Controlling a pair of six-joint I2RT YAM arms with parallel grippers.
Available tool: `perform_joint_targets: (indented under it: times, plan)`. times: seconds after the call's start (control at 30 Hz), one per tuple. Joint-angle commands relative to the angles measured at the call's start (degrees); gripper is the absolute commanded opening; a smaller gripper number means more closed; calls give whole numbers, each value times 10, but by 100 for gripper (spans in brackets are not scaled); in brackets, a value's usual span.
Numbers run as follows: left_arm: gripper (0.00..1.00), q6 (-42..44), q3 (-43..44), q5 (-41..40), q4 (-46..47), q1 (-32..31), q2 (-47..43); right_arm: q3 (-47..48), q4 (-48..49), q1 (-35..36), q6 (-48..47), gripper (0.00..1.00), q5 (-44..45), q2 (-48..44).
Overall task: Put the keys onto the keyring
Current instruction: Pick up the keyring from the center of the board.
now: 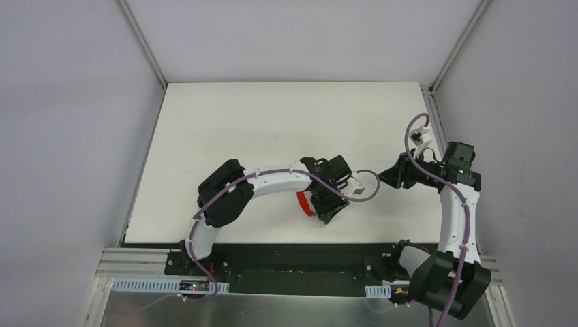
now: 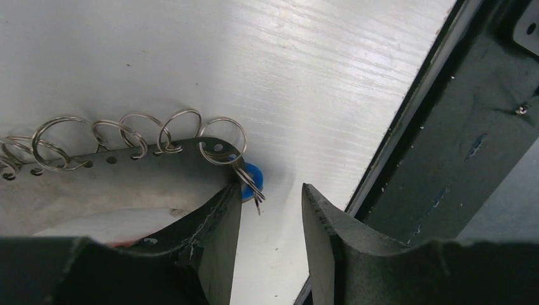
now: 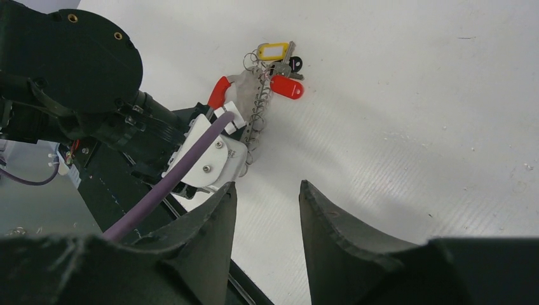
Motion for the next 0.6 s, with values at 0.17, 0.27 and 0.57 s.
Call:
perform_joint_targets:
  times: [0.17, 0.27, 0.57]
  plan:
    - [36, -12, 24, -23, -3, -3, 7, -7, -8, -7, -12, 43, -31, -2]
    - [31, -13, 29, -24, -5, -3, 10, -6, -13, -7, -15, 43, -33, 2]
    - [19, -14, 39, -19, -11, -4, 12, -3, -25, -9, -26, 43, -39, 12]
